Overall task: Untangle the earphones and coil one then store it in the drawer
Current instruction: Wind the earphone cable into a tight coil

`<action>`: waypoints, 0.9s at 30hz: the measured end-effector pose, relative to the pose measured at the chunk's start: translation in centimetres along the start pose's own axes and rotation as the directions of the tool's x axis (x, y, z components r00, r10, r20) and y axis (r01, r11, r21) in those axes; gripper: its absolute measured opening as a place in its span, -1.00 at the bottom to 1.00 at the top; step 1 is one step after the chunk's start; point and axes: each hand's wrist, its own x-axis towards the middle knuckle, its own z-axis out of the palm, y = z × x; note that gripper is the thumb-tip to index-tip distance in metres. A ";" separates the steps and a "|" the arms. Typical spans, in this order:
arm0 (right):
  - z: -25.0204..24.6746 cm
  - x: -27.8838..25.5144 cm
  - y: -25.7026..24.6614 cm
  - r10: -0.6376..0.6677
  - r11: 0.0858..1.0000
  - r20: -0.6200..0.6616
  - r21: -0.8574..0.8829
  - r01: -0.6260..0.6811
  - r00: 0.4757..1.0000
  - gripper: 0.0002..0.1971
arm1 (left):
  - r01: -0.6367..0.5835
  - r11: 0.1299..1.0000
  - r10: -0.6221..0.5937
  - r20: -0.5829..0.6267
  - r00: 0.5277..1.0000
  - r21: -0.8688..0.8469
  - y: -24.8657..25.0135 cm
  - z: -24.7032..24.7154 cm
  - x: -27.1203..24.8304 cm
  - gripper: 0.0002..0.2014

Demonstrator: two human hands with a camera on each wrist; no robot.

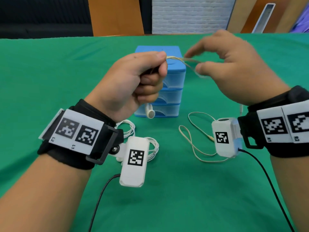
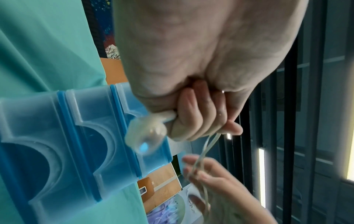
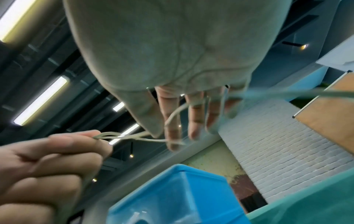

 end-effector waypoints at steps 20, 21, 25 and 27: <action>4.8 -1.1 -2.7 -0.166 0.944 0.379 0.328 0.036 0.910 -0.69 | -0.279 0.907 0.200 -0.261 0.944 -0.315 1.1 -0.5 0.2 -0.70; 4.7 -1.2 -3.0 -0.168 0.943 0.399 0.332 0.029 0.901 -0.68 | -0.295 0.905 0.208 -0.287 0.935 -0.306 0.9 -0.5 0.3 -0.70; 4.1 -1.4 -4.0 -0.181 0.951 0.476 0.308 0.029 0.861 -0.64 | -0.301 0.951 0.261 -0.350 0.900 -0.067 0.2 0.3 0.7 -0.67; 3.1 -1.4 -4.4 -0.185 0.958 0.504 0.285 0.040 0.844 -0.62 | -0.273 0.941 0.322 -0.278 0.905 0.200 -0.1 0.5 0.6 -0.63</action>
